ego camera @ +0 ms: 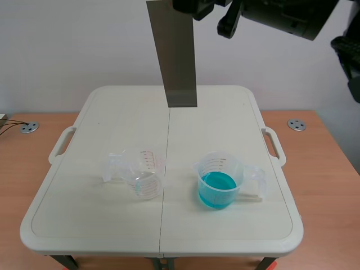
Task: Hold the metal plate by the orange handle, dip it into the blue solution, take it out and point at it, then put the plate back in the beaker on the left.
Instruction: 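Put the plate into the left beaker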
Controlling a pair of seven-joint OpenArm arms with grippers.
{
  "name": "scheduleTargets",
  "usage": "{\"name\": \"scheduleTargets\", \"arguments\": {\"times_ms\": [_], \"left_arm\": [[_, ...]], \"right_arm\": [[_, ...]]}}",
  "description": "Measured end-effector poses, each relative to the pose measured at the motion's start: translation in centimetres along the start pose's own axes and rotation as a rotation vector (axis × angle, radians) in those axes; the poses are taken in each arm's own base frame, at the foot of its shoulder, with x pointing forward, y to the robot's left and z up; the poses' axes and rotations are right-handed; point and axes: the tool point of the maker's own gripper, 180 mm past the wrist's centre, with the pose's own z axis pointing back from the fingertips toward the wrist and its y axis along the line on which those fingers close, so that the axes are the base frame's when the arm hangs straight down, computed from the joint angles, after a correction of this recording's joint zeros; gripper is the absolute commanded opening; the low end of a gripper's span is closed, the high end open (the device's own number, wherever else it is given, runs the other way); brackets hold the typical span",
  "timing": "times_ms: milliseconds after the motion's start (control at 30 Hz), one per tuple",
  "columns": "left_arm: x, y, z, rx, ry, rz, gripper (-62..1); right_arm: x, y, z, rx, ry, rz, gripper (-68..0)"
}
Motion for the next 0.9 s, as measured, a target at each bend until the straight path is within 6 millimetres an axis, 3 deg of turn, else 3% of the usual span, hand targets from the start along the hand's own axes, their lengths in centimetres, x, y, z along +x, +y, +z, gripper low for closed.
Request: {"name": "scheduleTargets", "arguments": {"times_ms": [300, 500, 900], "left_arm": [[-3.6, -5.7, -0.7, -0.143, 0.088, 0.043, -55.1], [-4.3, -6.2, -2.3, -0.148, 0.096, 0.065, -55.1], [-5.3, -7.2, -3.8, -0.174, 0.119, 0.055, -55.1]], "right_arm": [[-1.5, -0.1, -2.7, 0.017, 0.014, -0.033, -66.4], [-3.3, 0.2, -4.3, 0.029, 0.042, -0.077, -66.4], [-9.2, 1.5, -5.7, 0.053, 0.167, -0.177, -66.4]]}}
